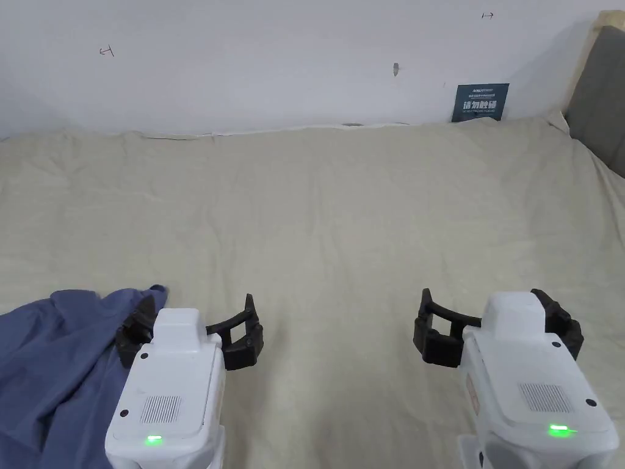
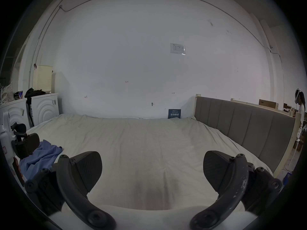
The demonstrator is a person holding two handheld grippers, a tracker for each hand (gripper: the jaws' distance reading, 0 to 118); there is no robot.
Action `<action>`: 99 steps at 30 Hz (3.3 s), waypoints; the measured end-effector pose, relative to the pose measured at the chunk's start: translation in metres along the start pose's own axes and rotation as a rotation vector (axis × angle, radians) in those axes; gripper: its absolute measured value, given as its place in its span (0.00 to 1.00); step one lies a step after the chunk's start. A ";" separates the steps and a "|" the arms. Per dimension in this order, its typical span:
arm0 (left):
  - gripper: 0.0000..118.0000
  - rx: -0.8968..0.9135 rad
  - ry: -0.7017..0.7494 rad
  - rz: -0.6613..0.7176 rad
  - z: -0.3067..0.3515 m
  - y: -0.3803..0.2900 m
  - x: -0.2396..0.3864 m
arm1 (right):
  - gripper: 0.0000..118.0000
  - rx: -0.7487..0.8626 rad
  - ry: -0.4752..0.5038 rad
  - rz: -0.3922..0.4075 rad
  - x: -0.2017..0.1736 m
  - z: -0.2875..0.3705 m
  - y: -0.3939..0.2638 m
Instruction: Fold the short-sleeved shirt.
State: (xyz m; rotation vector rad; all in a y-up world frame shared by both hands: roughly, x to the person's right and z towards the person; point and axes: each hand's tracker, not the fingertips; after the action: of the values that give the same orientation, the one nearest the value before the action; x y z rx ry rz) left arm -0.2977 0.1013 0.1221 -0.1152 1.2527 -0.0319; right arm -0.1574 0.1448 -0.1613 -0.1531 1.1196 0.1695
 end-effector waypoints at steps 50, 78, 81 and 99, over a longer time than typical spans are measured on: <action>1.00 0.012 0.026 -0.026 0.002 0.028 0.005 | 1.00 0.040 -0.003 0.020 0.006 0.014 0.027; 1.00 -0.003 0.044 -0.015 0.001 0.031 0.003 | 1.00 0.032 -0.003 0.025 0.007 0.015 0.030; 0.89 -0.006 0.039 -0.018 0.002 0.032 0.004 | 1.00 0.027 -0.001 0.032 0.007 0.015 0.031; 0.00 -0.049 0.040 0.030 0.010 0.037 -0.033 | 0.01 0.018 0.091 0.051 -0.027 -0.006 0.042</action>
State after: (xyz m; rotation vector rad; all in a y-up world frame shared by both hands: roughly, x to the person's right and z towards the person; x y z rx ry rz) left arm -0.2997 0.1421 0.1522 -0.1384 1.2953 0.0227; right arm -0.1838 0.1831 -0.1409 -0.1172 1.2163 0.1995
